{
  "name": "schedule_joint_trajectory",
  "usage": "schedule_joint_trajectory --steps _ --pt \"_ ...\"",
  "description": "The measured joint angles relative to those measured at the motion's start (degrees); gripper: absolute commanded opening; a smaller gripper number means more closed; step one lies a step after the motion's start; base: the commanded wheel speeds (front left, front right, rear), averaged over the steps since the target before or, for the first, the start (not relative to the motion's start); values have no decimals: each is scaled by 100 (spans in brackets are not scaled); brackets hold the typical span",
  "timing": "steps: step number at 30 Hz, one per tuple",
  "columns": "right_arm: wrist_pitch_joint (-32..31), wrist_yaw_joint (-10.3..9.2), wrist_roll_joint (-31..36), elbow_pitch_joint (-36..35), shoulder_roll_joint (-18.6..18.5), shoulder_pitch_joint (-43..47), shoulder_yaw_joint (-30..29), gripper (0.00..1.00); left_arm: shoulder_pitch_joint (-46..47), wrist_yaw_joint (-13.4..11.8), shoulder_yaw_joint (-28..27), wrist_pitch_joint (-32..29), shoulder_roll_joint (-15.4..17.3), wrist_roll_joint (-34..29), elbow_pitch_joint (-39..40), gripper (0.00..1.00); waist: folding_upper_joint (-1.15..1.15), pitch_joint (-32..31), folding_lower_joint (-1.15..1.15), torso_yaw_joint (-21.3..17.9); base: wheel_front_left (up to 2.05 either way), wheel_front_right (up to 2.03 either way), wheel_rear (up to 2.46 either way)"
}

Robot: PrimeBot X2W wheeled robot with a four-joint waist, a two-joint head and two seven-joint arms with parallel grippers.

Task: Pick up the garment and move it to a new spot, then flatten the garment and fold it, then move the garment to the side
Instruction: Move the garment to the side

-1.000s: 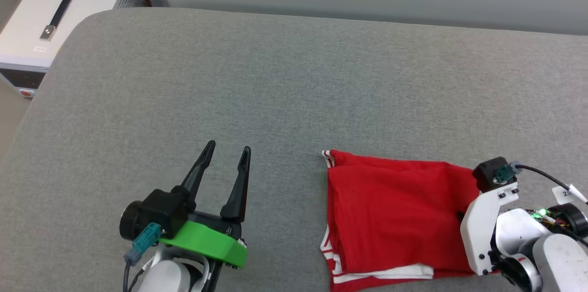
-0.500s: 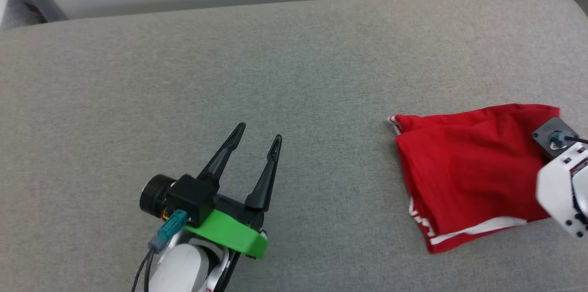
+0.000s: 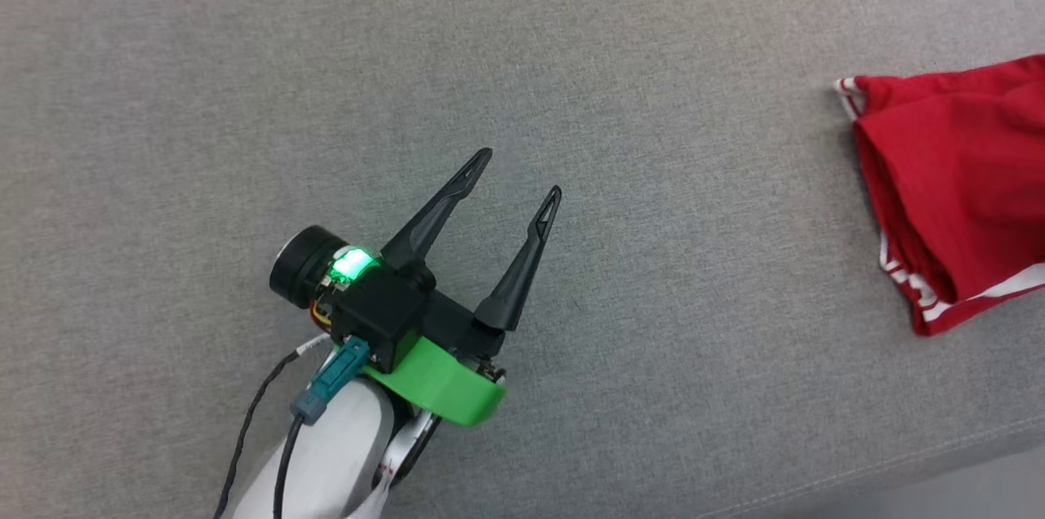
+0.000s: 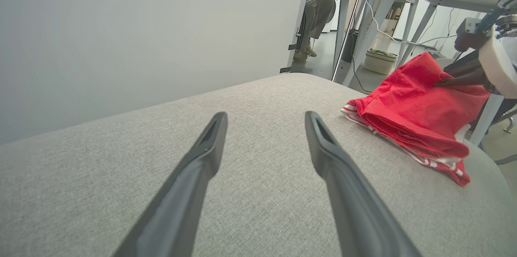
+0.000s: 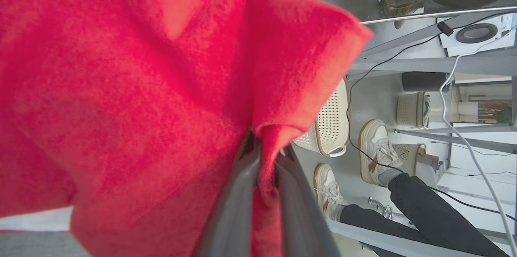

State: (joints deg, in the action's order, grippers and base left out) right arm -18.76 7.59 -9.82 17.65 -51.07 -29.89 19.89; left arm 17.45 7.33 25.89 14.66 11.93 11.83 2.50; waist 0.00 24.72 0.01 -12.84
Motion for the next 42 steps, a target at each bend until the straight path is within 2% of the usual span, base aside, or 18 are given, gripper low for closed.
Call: schedule_joint_trajectory --steps 9,22,23,24,25,34,38,42 --pt "706 1 536 1182 288 -582 -766 0 397 0 135 0 120 -63 303 100 0 728 1 -131 0 0 0" --pt "893 1 1250 1900 621 -1018 -1714 0 520 0 125 1 126 -86 445 100 0 1164 0 139 0 0 0" --pt "889 1 1302 1945 644 -1020 -1783 24 520 0 127 0 121 -86 439 100 0 1156 0 159 0 0 0" --pt "881 1 1348 1984 677 -1021 -1837 85 520 0 124 1 115 -86 430 100 0 1141 0 171 0 0 0" --pt "866 1 1413 2026 724 -1021 -1914 100 521 0 122 1 100 -86 417 100 0 1112 0 183 0 0 0" --pt "937 1 1701 2001 993 -1009 -2115 100 440 0 -71 1 -138 2 199 100 0 579 0 253 0 0 0" --pt "1057 1 1613 1660 1070 -987 -1962 100 183 0 -343 1 -271 97 42 100 0 207 -1 303 0 0 0" --pt "1168 0 1258 1125 1249 -887 -1781 100 -156 0 -650 0 -333 138 -114 100 -1 -211 -1 375 0 0 0"
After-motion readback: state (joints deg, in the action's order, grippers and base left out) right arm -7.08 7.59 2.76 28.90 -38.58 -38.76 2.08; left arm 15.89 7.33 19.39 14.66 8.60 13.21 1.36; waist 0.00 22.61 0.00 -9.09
